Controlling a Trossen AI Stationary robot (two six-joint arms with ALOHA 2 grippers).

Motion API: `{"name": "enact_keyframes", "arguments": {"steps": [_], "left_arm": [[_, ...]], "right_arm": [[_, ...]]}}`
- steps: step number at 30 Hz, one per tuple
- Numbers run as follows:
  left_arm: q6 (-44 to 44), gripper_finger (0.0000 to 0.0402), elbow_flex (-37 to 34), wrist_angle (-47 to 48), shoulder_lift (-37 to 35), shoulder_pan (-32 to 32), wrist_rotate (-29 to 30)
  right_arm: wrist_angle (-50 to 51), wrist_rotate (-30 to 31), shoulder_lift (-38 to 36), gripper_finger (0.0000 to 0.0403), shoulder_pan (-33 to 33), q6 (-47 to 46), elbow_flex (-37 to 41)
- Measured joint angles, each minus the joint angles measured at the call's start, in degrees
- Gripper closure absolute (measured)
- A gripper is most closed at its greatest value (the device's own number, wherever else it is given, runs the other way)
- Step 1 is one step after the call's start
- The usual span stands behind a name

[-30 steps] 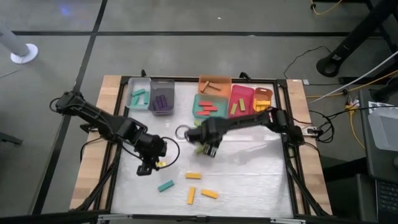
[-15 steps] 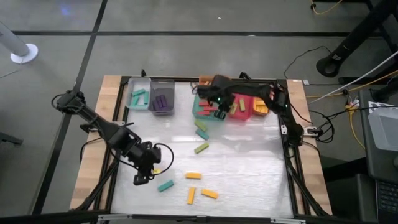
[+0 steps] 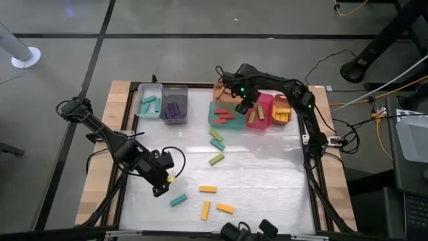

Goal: Sort blocks
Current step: Put the light green block into the pink bin

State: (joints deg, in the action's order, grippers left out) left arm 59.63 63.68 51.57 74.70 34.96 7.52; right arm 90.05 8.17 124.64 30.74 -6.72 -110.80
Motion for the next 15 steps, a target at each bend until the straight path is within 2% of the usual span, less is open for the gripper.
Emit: {"name": "enact_keyframes", "arguments": {"steps": [15], "left_arm": [[7.3,0.0243,0.0,0.0,0.0,0.0,2.8]], "right_arm": [[-0.1,-0.8,0.0,0.0278,4.3,-0.7,0.0]]}}
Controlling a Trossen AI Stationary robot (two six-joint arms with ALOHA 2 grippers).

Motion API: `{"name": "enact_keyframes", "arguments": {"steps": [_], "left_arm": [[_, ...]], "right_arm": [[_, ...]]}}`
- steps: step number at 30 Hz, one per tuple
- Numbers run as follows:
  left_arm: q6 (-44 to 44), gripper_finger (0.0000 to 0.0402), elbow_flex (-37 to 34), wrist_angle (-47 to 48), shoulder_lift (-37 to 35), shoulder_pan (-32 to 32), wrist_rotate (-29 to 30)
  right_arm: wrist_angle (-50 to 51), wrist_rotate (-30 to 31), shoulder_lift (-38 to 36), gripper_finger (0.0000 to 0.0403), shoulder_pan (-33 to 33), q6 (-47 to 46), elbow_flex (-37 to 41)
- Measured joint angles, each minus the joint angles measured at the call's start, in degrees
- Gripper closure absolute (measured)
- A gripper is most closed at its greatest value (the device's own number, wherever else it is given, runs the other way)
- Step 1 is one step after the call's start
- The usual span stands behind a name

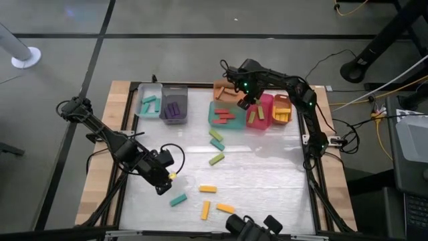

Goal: Sort blocks
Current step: Put the light green block into the pink bin

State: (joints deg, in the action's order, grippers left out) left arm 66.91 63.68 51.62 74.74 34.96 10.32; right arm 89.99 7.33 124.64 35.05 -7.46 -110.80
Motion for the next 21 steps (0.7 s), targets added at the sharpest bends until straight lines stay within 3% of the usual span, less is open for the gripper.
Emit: {"name": "enact_keyframes", "arguments": {"steps": [8,15,21], "left_arm": [[0.7,0.0243,0.0,0.0,0.0,0.0,0.0],[0.6,0.0243,0.0,0.0,0.0,0.0,0.0],[-0.1,0.0243,-0.6,0.5,0.2,0.0,0.0]], "right_arm": [[0.1,2.3,-0.1,0.0278,0.2,-0.1,2.8],[0.1,2.9,-0.1,0.0278,0.3,0.2,10.2],[0.1,8.7,-0.1,0.0278,0.3,0.3,15.1]]}}
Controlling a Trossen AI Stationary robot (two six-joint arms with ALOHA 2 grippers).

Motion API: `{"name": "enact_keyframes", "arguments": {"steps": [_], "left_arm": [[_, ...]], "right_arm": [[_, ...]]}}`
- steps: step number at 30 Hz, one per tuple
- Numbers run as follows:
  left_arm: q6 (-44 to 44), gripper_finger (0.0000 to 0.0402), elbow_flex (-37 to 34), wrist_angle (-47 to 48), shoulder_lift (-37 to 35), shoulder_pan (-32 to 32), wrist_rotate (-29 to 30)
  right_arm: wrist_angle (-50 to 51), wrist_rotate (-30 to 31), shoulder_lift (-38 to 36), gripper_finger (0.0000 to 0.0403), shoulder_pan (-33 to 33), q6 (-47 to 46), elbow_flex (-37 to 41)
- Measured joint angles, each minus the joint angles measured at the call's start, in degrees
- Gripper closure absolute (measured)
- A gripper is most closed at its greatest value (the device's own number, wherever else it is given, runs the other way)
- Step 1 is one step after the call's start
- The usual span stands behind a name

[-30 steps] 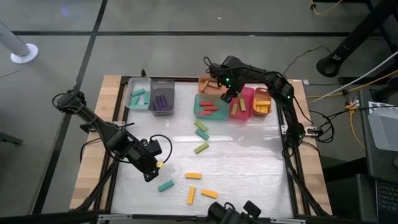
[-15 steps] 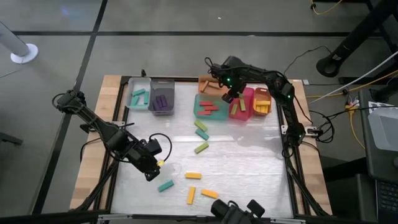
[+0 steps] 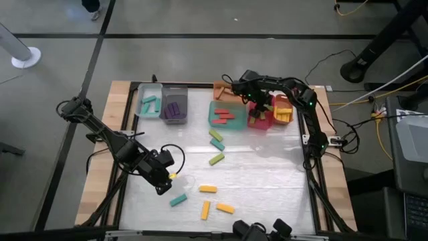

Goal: Sort blocks
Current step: Put the light green block into the pink bin

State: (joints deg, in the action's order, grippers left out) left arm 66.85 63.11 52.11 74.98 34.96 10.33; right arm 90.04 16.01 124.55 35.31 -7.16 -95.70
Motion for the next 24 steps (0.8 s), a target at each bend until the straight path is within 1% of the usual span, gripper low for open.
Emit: {"name": "enact_keyframes", "arguments": {"steps": [7,16,19,24], "left_arm": [[-3.6,0.0243,0.0,-0.2,0.2,-0.1,0.4],[-3.9,0.0243,0.0,-0.2,0.2,-0.1,0.4],[-3.8,0.0243,0.0,-0.2,0.2,-0.1,0.4],[-1.4,0.0243,0.0,-0.3,0.2,0.0,0.4]], "right_arm": [[0.0,0.4,0.0,0.0278,0.0,0.0,0.1],[0.0,-0.2,0.0,0.0275,0.0,0.0,0.1],[0.0,-0.1,0.0,0.0254,0.0,0.0,0.1],[0.0,1.0,0.0,0.0193,0.0,0.0,0.1]]}}
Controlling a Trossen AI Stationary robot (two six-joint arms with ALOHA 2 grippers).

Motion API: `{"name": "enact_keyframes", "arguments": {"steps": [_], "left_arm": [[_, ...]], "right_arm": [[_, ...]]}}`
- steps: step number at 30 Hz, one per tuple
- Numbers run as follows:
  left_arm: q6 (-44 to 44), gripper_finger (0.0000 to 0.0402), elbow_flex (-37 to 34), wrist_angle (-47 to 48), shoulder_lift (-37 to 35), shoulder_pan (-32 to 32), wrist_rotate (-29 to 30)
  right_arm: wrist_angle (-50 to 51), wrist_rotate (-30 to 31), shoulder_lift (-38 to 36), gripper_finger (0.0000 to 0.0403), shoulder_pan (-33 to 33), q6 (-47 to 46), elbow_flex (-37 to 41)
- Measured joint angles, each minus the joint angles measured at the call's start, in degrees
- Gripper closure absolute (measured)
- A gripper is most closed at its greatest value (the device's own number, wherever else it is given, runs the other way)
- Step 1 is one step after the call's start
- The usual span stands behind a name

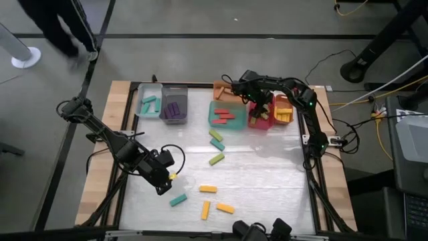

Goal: Sort blocks
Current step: Put the light green block into the pink bin, then put the light blue block into the transparent bin

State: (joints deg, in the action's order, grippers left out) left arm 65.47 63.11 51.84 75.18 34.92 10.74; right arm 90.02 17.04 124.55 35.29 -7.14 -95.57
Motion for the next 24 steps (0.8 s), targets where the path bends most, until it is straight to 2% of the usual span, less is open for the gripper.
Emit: {"name": "enact_keyframes", "arguments": {"steps": [3,7,18,24], "left_arm": [[1.5,0.0243,0.0,-0.6,0.1,0.5,0.1],[2.1,0.0243,0.1,-2.4,2.5,2.5,0.1],[-2.0,0.0243,0.1,-9.8,15.5,7.2,0.0],[-4.5,0.0243,0.1,-15.4,23.3,8.0,0.0]], "right_arm": [[0.0,0.4,0.0,0.0166,0.0,0.1,0.0],[0.0,-0.5,-0.1,0.0151,0.0,1.4,0.0],[0.0,-5.4,-7.2,0.0150,-0.1,1.6,-5.1],[-0.1,-12.1,-12.3,0.0150,-0.1,1.4,-8.2]]}}
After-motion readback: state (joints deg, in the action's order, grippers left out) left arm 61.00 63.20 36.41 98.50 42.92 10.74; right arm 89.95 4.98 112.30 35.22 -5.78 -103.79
